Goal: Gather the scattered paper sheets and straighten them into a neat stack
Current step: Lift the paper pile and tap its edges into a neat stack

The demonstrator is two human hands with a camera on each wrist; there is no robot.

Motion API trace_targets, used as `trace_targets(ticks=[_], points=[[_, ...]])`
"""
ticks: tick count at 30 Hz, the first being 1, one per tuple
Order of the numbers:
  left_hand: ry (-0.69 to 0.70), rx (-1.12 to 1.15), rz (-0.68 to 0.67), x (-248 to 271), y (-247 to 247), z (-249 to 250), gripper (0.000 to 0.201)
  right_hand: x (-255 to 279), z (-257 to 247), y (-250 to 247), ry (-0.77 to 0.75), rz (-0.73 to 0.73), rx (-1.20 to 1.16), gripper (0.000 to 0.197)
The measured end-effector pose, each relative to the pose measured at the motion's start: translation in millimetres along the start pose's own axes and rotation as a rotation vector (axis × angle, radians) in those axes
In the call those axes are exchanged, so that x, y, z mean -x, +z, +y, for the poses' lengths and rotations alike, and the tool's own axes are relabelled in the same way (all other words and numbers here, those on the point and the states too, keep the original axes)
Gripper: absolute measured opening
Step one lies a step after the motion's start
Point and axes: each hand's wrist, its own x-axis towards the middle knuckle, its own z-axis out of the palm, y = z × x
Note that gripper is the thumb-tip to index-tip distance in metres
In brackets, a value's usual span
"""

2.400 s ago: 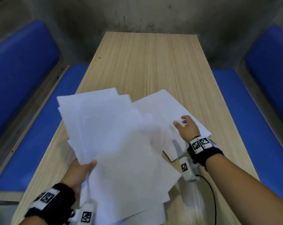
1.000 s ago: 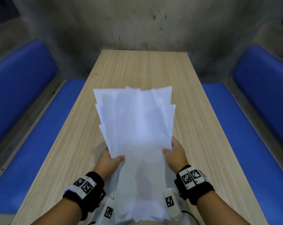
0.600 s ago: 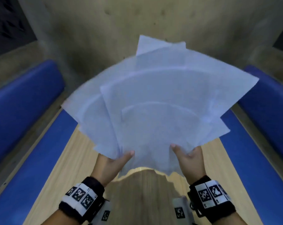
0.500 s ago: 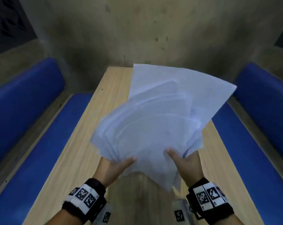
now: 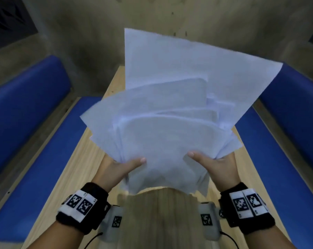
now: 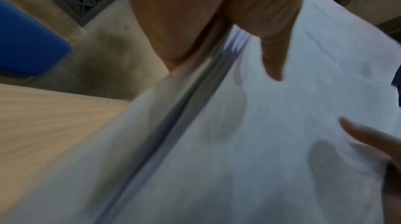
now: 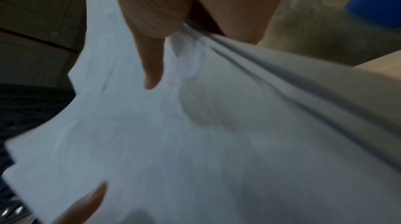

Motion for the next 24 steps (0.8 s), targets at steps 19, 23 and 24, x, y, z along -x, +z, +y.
trace_targets(ticks=[19,23,24], points=[[0.136,0.139,-0.063,6.8,4.9,16.6,0.071,10.1,6.2,-5.8,0.060,-0.045,-0.114,0.062],[0.140,0.094,-0.024,10.9,8.9,19.3,0.057,15.4,18.6,-5.3,0.115,0.007,-0.045,0.061],[0.167,0.066,0.004,9.9,10.2,20.9,0.058,16.7,21.9,-4.2,0.118,0.021,-0.038,0.059]])
